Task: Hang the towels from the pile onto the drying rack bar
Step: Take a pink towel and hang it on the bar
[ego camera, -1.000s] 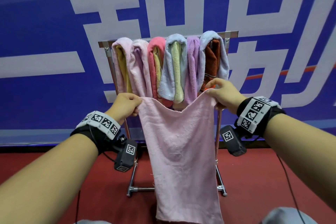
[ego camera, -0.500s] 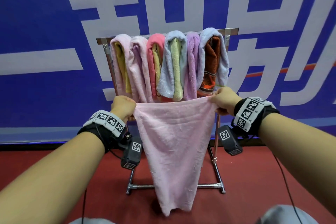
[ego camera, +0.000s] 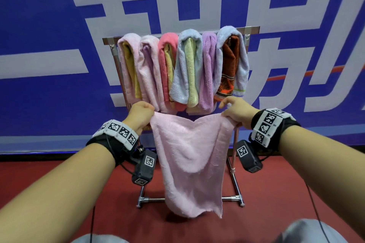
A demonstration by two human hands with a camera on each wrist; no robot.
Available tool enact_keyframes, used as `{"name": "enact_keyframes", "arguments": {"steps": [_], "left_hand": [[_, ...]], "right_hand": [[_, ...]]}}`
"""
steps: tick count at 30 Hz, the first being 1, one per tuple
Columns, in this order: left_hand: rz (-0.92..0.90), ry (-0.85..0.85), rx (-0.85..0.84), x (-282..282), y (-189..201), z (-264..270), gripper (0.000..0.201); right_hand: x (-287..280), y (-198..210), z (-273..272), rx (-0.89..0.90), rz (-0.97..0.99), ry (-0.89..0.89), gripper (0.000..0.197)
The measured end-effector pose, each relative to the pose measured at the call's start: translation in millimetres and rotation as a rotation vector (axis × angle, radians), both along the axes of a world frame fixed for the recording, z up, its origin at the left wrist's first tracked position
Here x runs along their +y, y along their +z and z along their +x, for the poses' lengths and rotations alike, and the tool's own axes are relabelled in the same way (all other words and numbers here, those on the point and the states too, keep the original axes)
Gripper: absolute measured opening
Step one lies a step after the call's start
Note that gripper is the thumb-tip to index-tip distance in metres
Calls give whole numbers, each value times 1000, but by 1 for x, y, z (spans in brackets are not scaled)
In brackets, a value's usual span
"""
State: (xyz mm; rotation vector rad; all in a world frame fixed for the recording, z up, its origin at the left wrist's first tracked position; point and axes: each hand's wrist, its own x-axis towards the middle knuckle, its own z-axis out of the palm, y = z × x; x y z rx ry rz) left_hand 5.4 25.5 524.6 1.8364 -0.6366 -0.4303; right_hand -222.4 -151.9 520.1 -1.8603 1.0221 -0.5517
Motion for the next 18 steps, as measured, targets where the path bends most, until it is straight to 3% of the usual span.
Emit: {"name": "enact_keyframes", "arguments": {"steps": [6,9,12,14,18], "left_hand": [[-48,-170,-43,-8,10,-23,20],[-56,-260,-130,-9,19,-37,20],[-52,-334,-192,-11,24,-47,21],[-39,-369,-225,-12,25,-51,21],[1,-415,-283,-12,27,-57,22]], "right_hand": [[15,12,13,-153,274,139,13],[24,22,16,-139,374,263,21],[32,25,19,-110,238,378,23],[37,23,22,-147,84,365,25],[44,21,28,-199,-95,360,13]]}}
